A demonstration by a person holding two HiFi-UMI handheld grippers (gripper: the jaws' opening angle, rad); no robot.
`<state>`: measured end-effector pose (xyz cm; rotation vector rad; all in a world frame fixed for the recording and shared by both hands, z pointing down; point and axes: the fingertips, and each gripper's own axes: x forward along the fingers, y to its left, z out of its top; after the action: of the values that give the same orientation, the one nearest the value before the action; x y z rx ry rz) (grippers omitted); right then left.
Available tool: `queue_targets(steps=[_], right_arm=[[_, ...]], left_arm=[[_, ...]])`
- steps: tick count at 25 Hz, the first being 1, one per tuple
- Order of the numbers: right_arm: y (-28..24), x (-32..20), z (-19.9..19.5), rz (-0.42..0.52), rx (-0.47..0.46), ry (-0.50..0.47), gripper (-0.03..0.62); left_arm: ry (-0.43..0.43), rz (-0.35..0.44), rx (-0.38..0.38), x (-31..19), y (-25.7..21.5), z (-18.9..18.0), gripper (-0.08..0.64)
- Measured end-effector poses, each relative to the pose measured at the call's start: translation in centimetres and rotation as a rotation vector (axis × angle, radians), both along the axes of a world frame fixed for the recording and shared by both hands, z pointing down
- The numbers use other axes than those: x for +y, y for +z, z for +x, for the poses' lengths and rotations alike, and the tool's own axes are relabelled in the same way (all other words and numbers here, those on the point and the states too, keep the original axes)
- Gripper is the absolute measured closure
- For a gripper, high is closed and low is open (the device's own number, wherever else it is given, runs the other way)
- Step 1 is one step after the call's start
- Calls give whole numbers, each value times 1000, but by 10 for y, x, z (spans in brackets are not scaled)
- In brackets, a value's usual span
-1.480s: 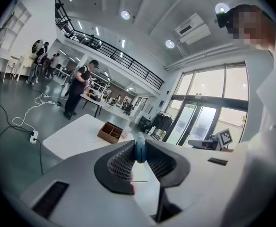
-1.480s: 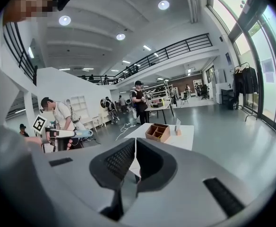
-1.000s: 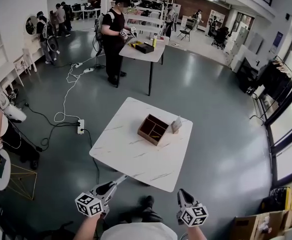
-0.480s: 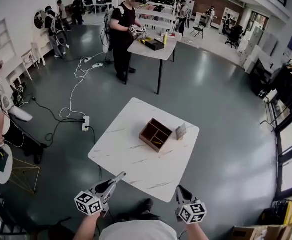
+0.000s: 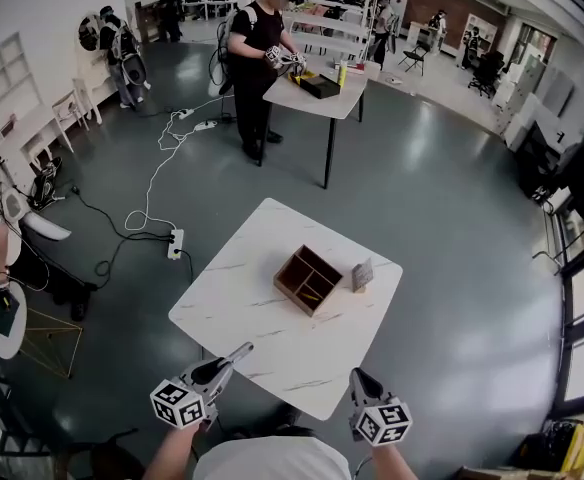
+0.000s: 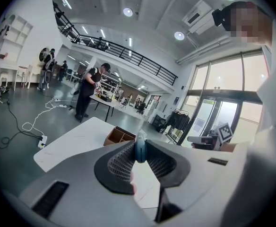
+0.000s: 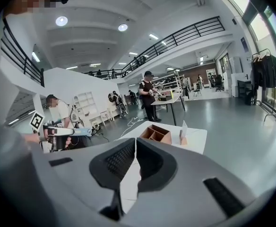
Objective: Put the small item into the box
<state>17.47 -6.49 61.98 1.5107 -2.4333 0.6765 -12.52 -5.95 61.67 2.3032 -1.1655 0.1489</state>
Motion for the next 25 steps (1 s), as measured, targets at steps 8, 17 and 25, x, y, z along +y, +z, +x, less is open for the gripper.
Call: queue_targets(steps=[8, 17, 25], right_arm=[[19, -30, 15, -35, -34, -41, 565], [30, -49, 13, -58, -41, -21, 565], [37, -66, 9, -87, -24, 100, 565]], left_arm=[[-13, -9, -21, -26, 5, 31, 483], [46, -28, -35, -59, 14, 44, 483], [182, -52, -74, -101, 32, 43, 483]])
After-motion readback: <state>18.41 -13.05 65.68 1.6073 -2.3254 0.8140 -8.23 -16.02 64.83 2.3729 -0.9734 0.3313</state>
